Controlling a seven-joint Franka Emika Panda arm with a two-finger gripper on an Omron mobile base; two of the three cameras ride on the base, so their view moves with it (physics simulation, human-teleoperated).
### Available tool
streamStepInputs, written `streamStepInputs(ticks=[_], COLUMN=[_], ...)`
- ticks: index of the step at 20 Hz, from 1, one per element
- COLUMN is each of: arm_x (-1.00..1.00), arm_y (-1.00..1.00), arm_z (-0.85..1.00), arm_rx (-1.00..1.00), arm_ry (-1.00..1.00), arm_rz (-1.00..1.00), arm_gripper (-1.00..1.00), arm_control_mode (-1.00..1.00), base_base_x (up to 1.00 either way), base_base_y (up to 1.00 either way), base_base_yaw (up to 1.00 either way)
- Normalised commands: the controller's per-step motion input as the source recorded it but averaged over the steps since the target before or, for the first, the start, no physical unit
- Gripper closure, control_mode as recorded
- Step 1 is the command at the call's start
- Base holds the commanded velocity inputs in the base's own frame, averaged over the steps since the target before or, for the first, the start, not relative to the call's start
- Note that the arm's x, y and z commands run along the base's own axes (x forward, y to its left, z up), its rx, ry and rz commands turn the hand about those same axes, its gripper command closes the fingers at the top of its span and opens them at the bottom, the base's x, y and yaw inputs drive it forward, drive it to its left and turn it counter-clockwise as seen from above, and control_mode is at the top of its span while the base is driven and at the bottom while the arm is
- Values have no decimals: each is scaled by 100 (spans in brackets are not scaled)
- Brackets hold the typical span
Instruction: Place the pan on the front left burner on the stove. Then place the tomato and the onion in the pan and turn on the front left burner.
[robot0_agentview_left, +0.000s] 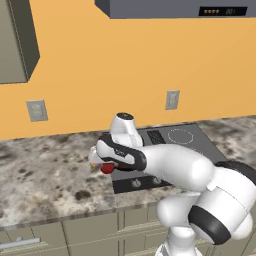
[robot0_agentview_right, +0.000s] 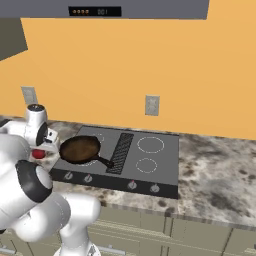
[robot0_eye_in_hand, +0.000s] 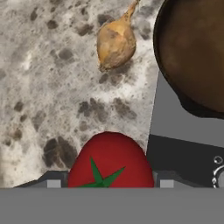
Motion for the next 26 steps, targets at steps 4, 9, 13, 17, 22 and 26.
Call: streamStepInputs(ticks=[4, 9, 13, 17, 22, 26], arm_x=[76, 31, 0, 0, 7, 46], arm_y=[-15, -20, -39, -67, -75, -25], arm_z=[9, 37, 45, 19, 0, -13], arm_rx=[-1, 0, 0, 0, 0, 0], arm_ry=[-8, -8, -2, 0, -2, -1], arm_rz=[0, 0, 0, 0, 0, 0], arm_gripper=[100, 100, 100, 100, 100, 100], arm_control_mode=[-100, -100, -100, -100, -100, -100], base_base_x=[0, 0, 0, 0, 0, 0], base_base_y=[0, 0, 0, 0, 0, 0], base_base_yaw=[0, 0, 0, 0, 0, 0])
